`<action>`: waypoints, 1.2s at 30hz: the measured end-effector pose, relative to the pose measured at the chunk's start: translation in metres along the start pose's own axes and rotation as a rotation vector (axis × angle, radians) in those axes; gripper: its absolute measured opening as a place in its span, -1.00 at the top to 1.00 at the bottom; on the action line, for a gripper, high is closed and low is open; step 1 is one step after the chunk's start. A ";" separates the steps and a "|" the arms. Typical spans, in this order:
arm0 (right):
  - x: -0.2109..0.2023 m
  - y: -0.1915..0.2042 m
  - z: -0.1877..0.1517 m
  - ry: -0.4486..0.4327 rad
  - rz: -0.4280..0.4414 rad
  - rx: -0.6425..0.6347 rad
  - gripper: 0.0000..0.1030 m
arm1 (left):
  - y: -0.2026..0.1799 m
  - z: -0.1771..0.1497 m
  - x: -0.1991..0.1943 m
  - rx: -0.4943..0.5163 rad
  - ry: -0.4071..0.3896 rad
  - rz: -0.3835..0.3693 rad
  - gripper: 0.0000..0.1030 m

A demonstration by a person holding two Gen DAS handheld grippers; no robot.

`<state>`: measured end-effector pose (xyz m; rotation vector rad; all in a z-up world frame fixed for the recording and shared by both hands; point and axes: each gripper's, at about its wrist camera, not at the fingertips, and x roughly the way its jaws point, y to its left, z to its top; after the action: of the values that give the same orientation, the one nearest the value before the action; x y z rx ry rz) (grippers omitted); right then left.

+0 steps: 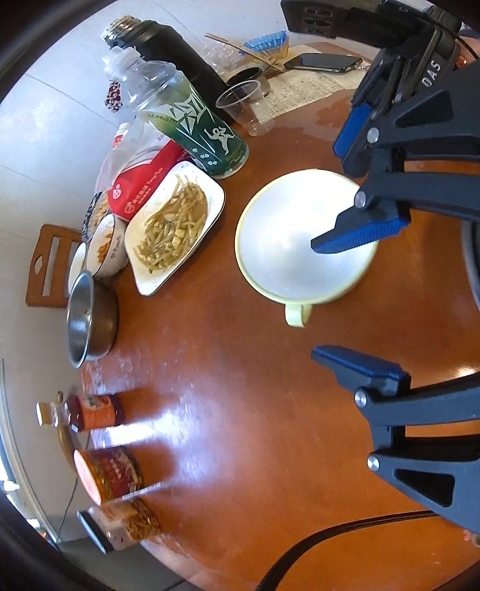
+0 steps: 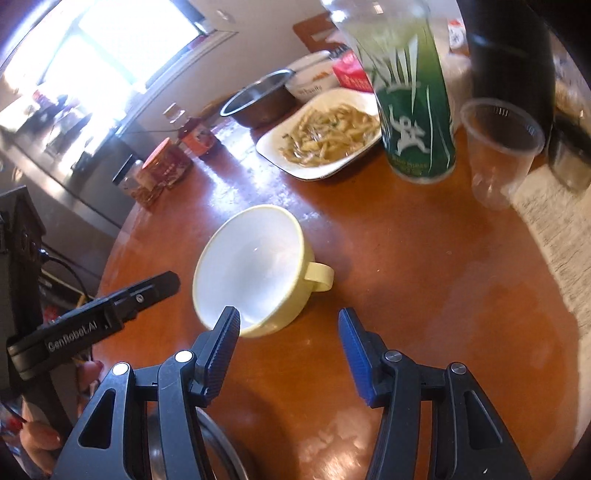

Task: Organize plates and bowls
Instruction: 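Move both tools to the cream handled bowl rim and close on it, then lift the cream handled bowl with both tools over the nested steel bowls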

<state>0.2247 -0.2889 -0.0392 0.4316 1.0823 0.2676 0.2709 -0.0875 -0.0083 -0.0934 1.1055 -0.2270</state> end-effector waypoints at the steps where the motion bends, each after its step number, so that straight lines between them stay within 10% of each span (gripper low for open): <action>1: 0.004 -0.003 0.001 0.000 -0.003 0.017 -0.12 | 0.000 0.001 0.003 -0.001 0.005 -0.004 -0.01; 12: 0.028 -0.001 0.006 0.013 -0.003 -0.011 -0.09 | 0.009 0.016 0.041 -0.024 0.068 0.017 -0.04; 20: 0.032 0.014 0.009 -0.023 -0.031 -0.111 0.40 | 0.013 0.008 0.059 -0.041 0.140 0.007 0.28; 36: 0.017 0.033 0.004 -0.028 0.003 -0.160 0.48 | 0.010 -0.011 0.008 -0.030 0.073 0.046 0.40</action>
<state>0.2361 -0.2536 -0.0353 0.2932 1.0243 0.3468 0.2659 -0.0791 -0.0225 -0.0868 1.1829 -0.1738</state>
